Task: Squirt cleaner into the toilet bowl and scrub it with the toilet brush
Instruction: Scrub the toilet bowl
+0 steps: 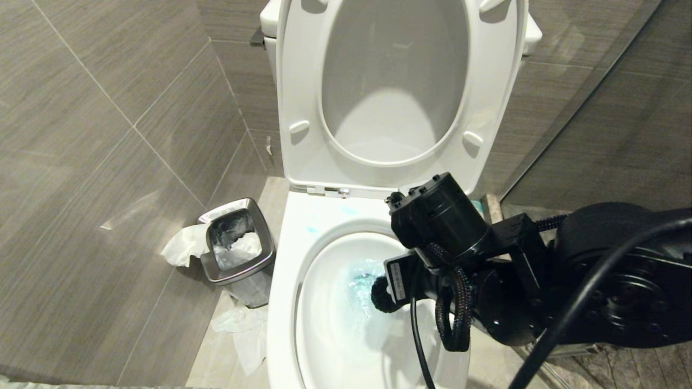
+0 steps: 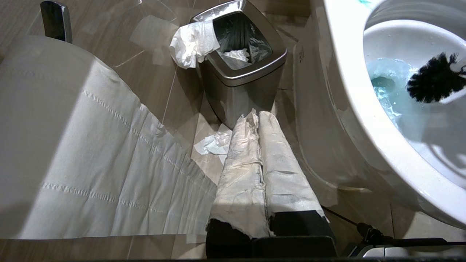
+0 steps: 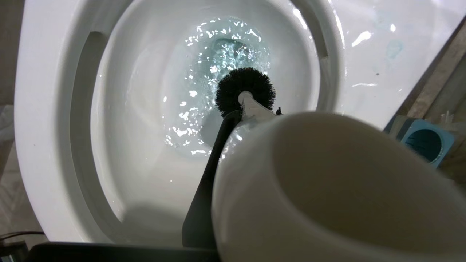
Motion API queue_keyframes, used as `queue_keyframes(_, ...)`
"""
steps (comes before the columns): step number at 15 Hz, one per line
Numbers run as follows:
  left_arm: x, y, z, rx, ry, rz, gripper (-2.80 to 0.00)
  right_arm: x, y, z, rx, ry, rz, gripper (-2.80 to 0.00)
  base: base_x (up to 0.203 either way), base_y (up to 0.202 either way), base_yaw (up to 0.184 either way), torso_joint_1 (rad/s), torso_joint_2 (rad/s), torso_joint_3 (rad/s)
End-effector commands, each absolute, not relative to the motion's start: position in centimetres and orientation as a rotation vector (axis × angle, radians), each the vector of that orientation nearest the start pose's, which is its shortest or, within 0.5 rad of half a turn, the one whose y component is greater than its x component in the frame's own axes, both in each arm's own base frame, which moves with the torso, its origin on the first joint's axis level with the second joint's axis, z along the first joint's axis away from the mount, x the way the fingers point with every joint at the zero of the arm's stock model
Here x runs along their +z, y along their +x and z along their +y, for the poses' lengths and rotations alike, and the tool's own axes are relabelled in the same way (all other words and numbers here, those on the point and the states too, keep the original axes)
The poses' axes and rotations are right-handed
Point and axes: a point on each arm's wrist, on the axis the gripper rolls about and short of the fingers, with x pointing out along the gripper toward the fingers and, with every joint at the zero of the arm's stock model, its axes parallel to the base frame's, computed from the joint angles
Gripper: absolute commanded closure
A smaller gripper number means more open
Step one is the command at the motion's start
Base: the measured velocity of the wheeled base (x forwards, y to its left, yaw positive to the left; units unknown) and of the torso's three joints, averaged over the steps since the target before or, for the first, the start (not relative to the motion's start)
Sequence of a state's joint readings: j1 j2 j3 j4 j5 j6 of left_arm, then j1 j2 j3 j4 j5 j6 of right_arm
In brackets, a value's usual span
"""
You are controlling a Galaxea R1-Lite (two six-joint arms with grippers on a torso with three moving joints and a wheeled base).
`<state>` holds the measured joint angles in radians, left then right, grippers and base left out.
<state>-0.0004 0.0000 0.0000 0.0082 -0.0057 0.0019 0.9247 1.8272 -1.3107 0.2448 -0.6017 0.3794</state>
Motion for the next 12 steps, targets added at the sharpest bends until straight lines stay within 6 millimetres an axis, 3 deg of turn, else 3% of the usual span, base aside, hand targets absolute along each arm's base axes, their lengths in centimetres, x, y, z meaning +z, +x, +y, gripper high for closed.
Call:
queue_keyframes(1,7.4,-2.3,0.0,-0.006,0.001,0.011,0.00,18.6,21.8,26.9,0.193,-0.181,0.624,0.00,0.000,0.000,0.000,0.000,0.00,0.000)
queue_keyframes(6,7.4,-2.3,0.0,-0.005,0.002,0.011,0.00,18.0,21.6,29.0,0.288,-0.167,0.643,0.00,0.000,0.000,0.000,0.000,0.00,0.000)
queue_keyframes(10,7.4,-2.3,0.0,-0.006,0.002,0.011,0.00,18.3,23.9,31.9,0.307,-0.127,0.593,0.00,0.000,0.000,0.000,0.000,0.00,0.000)
queue_keyframes(12,7.4,-2.3,0.0,-0.006,0.002,0.011,0.00,19.1,25.7,32.5,0.300,-0.123,0.552,0.00,0.000,0.000,0.000,0.000,0.00,0.000)
